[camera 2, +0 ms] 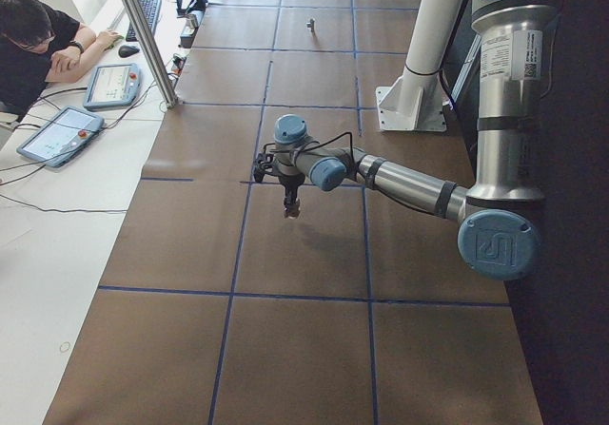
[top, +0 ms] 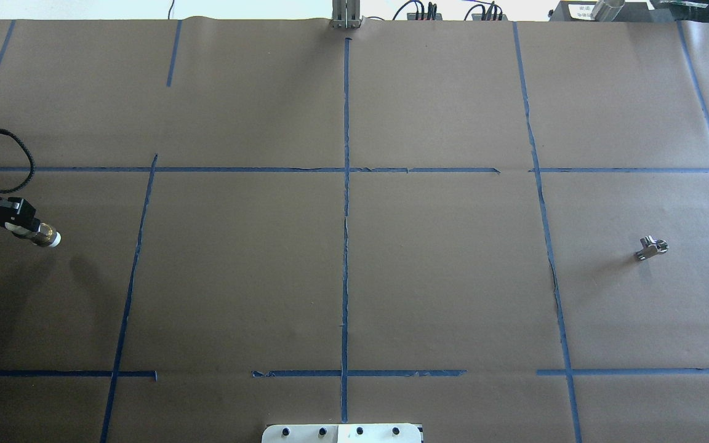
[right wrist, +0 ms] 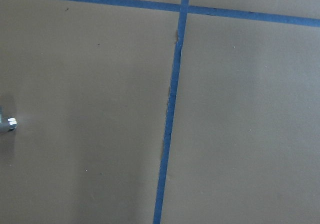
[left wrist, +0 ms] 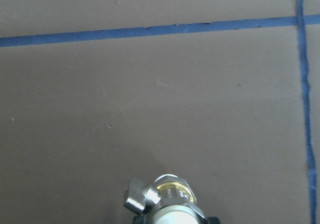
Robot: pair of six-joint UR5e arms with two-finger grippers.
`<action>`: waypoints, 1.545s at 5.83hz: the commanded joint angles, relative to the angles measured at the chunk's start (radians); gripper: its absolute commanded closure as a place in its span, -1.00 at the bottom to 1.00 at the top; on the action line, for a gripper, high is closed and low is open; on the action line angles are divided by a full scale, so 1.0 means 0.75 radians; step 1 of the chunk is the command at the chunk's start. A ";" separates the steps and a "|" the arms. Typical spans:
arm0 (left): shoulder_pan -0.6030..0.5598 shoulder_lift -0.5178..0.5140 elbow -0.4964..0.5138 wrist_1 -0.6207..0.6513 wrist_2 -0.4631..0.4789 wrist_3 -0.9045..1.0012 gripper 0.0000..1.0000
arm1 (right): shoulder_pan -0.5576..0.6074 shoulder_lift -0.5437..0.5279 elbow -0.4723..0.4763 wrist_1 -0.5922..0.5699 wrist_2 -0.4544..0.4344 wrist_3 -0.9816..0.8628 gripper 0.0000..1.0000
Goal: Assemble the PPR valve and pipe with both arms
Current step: 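Carry the white fitting with the left gripper to the table center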
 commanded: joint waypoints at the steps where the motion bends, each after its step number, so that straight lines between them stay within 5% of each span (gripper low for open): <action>1: 0.015 -0.183 -0.091 0.208 0.002 -0.152 1.00 | 0.000 0.000 0.000 0.000 0.000 0.000 -1.00; 3: 0.308 -0.658 -0.043 0.535 0.117 -0.448 1.00 | 0.000 0.002 -0.002 0.000 0.000 0.002 -1.00; 5: 0.461 -1.058 0.267 0.528 0.293 -0.495 1.00 | 0.000 0.004 -0.004 -0.002 -0.002 0.002 -1.00; 6: 0.502 -1.191 0.416 0.512 0.339 -0.519 1.00 | -0.002 0.004 -0.004 -0.002 0.000 0.004 -1.00; 9: 0.590 -1.260 0.602 0.352 0.429 -0.589 1.00 | -0.004 0.004 -0.004 -0.002 -0.002 0.002 -1.00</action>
